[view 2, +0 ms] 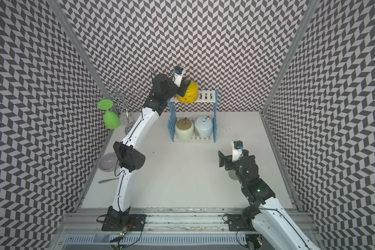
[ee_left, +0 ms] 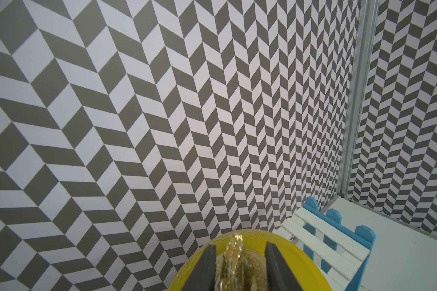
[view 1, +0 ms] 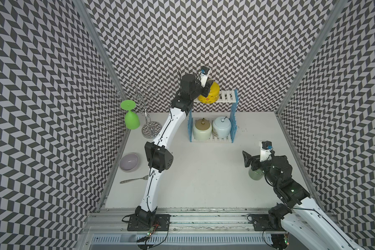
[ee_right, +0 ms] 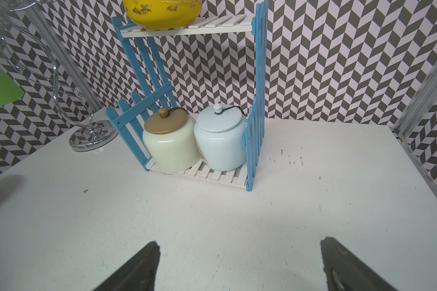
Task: Remove the tea canisters from the shelf
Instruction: Pick up the tea canister from the shelf.
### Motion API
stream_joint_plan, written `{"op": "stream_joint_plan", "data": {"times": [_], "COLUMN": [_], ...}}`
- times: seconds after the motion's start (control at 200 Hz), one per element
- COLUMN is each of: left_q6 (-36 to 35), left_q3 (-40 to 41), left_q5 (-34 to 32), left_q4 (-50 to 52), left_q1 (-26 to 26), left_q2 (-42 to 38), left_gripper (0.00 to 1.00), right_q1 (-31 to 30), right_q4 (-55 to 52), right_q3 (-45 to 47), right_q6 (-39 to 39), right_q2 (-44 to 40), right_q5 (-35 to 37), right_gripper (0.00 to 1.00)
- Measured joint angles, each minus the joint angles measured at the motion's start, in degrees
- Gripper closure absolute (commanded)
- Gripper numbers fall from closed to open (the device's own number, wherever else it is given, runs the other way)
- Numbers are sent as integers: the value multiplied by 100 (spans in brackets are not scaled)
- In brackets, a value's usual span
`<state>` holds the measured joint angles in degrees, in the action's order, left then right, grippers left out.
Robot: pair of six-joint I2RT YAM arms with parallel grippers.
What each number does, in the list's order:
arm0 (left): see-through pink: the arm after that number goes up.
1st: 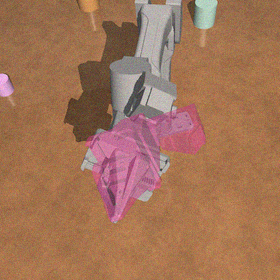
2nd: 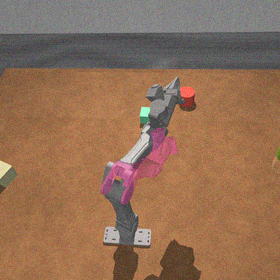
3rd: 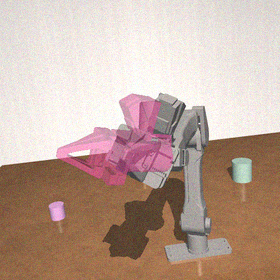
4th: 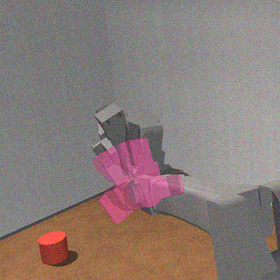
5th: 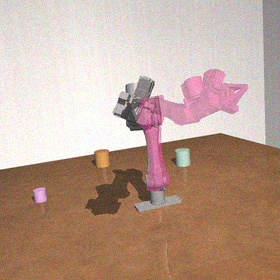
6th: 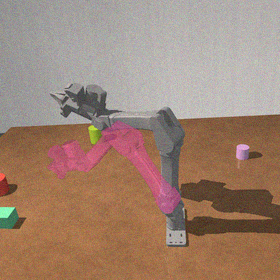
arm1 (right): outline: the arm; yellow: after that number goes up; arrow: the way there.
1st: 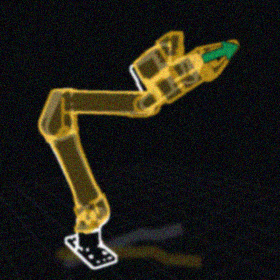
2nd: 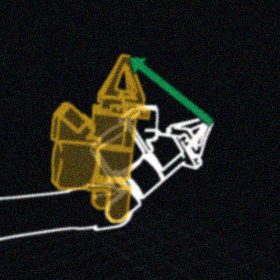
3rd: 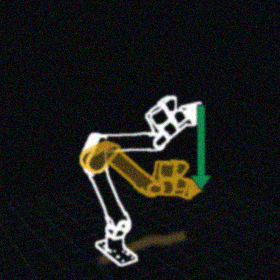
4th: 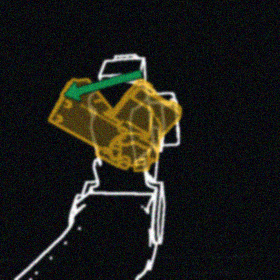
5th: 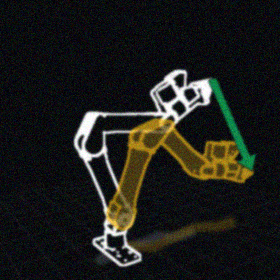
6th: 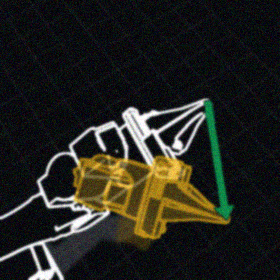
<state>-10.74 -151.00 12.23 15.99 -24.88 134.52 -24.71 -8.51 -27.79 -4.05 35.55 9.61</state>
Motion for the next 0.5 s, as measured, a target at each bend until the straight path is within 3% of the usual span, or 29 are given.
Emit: {"op": "stream_joint_plan", "data": {"times": [0.12,0.496], "left_q6": [-22,-271], "left_q3": [-9,37], "left_q5": [-17,66], "left_q4": [-50,-160], "left_q1": [-9,-33], "left_q2": [0,-33], "left_gripper": [100,100], "right_q1": [0,0], "right_q4": [0,0], "right_q3": [0,0], "right_q6": [0,0], "right_q2": [0,0], "right_q5": [0,0], "right_gripper": [0,1]}}
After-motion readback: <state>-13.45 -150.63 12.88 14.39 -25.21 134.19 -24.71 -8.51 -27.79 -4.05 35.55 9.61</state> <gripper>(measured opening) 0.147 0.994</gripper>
